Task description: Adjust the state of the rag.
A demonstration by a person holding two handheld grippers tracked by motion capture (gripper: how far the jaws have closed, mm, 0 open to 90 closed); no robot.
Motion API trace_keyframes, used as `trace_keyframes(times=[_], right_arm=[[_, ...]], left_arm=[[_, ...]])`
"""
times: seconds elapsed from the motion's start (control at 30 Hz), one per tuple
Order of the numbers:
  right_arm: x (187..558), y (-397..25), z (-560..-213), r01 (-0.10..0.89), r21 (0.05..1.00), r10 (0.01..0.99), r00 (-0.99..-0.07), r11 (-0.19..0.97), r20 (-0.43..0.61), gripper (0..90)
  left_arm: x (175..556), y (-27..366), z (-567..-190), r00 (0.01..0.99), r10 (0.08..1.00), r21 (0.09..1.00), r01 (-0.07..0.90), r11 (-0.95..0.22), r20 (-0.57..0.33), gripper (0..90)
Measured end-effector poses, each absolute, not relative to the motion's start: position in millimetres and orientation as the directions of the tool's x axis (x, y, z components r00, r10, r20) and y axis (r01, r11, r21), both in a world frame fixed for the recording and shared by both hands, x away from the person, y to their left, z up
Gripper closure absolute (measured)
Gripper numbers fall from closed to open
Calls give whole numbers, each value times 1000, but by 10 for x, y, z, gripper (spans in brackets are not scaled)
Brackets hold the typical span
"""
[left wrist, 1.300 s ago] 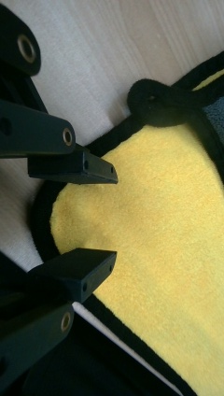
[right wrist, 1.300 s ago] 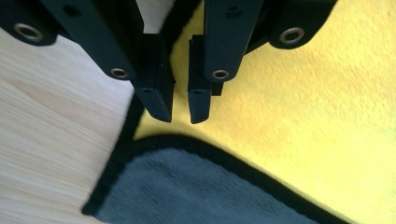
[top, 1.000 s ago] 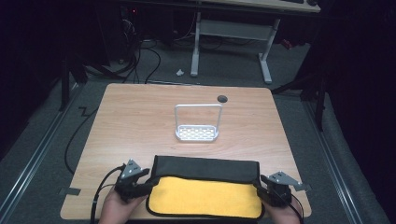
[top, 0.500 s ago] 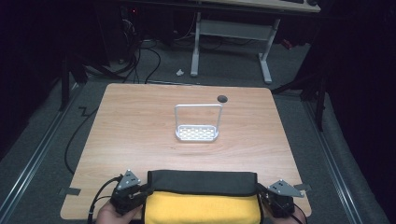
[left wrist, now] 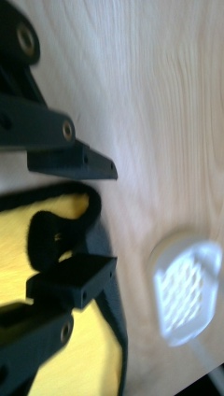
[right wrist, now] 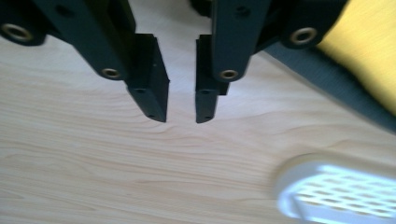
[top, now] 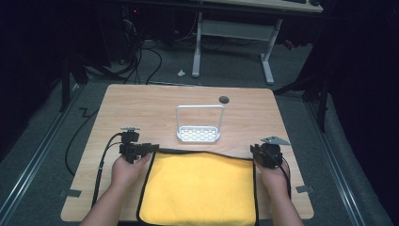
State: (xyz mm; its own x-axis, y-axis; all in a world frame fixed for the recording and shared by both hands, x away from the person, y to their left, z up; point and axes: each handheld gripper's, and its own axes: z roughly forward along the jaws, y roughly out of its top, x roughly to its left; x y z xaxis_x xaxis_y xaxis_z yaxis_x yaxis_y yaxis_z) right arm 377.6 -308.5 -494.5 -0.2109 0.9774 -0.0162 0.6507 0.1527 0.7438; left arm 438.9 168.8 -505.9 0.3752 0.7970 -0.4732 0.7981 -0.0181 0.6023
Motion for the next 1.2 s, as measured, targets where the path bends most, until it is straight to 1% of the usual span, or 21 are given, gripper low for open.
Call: trace_keyframes(times=[0.03,0.07,0.1,0.17,0.2,0.23,0.27,0.3,0.4,0.47,0.5,0.67,0.77,0.87,0.9,1.03,1.1,1.13,1.2], right_arm=[[3799,-3095,-4933,652,741,977,-211,159,-23,752],[3747,-3100,-4867,632,755,974,-226,171,-31,751],[3747,-3100,-4867,632,755,974,-226,171,-31,751],[3577,-3073,-4808,604,771,963,-267,202,-43,743],[3577,-3073,-4808,604,771,963,-267,202,-43,743],[3514,-3064,-4803,601,773,960,-278,206,-39,740],[3402,-3036,-4815,596,775,953,-300,209,-27,731],[3402,-3036,-4815,596,775,953,-300,209,-27,731],[3250,-2969,-4865,585,775,944,-327,238,-42,725],[3226,-2948,-4890,589,769,941,-336,247,-44,721],[3220,-2937,-4909,591,768,940,-339,248,-43,719],[3228,-2921,-4993,603,757,937,-349,252,-34,711],[3223,-2921,-5015,605,756,937,-347,250,-32,708],[3212,-2918,-5012,605,758,938,-345,245,-27,701],[3205,-2920,-5005,603,760,938,-347,243,-24,701],[3157,-2924,-4975,594,768,938,-347,239,-24,695],[3114,-2922,-4968,590,772,936,-351,238,-20,688],[3062,-2923,-4975,585,775,933,-361,238,-15,664],[2996,-2920,-4994,585,779,932,-362,223,5,661]], left_arm=[[4366,1708,-5023,386,800,626,780,-17,-459,483],[4262,1716,-4941,433,791,673,739,-37,-432,478],[4262,1716,-4941,433,791,673,739,-37,-432,478],[4121,1697,-4895,478,786,705,705,-77,-392,475],[4057,1693,-4891,496,789,724,683,-96,-363,475],[4018,1697,-4899,498,797,729,675,-109,-342,467],[3997,1714,-4908,495,802,730,674,-112,-335,440],[3981,1749,-4916,488,799,737,670,-87,-350,440],[3989,1895,-4893,452,790,748,663,12,-414,419],[3994,1920,-4871,454,782,753,657,31,-427,416],[3996,1941,-4818,464,784,770,637,29,-413,414],[3960,1965,-4780,474,789,784,620,15,-390,413],[3917,1951,-4823,484,797,786,618,-17,-363,411],[3832,1892,-4900,507,807,788,610,-88,-303,402],[3796,1875,-4924,519,802,787,609,-103,-297,403],[3648,1788,-5020,564,787,786,593,-175,-250,421],[3570,1749,-5068,588,765,780,597,-190,-264,454],[3534,1726,-5093,598,755,770,604,-205,-268,505],[3453,1677,-5148,616,749,760,601,-247,-243,541]])
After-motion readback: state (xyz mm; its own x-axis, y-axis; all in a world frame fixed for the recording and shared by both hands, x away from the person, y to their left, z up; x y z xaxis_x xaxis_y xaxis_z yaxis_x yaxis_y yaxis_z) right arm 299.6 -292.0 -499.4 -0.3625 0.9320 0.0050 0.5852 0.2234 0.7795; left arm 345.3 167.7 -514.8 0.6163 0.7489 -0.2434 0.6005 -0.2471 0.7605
